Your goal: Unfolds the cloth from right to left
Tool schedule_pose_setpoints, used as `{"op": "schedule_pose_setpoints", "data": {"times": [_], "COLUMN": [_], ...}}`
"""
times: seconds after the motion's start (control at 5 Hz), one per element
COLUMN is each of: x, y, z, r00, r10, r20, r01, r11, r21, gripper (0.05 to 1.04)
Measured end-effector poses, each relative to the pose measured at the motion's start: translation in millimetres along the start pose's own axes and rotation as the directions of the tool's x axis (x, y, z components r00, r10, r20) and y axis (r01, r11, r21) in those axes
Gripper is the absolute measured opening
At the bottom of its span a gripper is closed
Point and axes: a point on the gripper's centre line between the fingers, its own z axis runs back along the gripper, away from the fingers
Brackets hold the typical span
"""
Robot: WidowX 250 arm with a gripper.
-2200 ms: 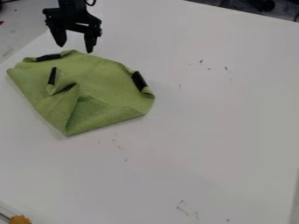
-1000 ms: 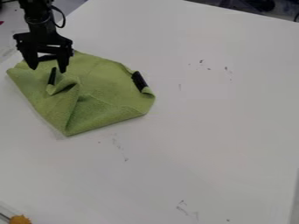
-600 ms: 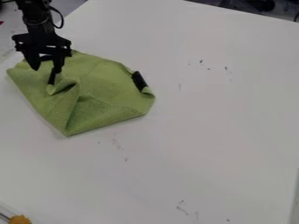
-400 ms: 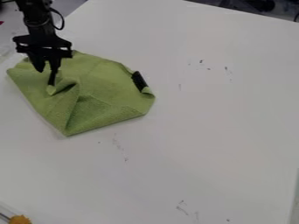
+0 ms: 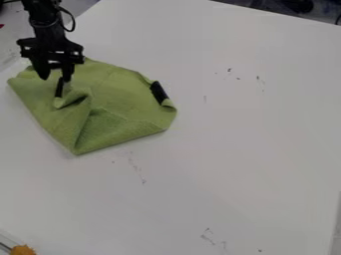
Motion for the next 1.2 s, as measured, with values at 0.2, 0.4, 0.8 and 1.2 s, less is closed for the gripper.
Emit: {"op": "schedule_pose_setpoints", "data": {"times": [0.2,0.4,0.8,1.2], "x": [1.2,1.6,-0.3,-1.2], "y": [-5.8,-7.0,-0.3,-0.4], "z": [1.2,1.0,-6.0,-10.1], "r00": [1.0,1.0,1.0,1.0], "r10": [-0.014,-0.023,0.004,0.01], "r20": [-0.003,0.001,0.011,0.016], "r01": [0.014,0.023,-0.004,-0.009], "r11": [1.0,1.0,1.0,0.999], "r21": [0.01,-0.004,-0.022,-0.036], "gripper": [1.005,1.005,0.896,0.481]}}
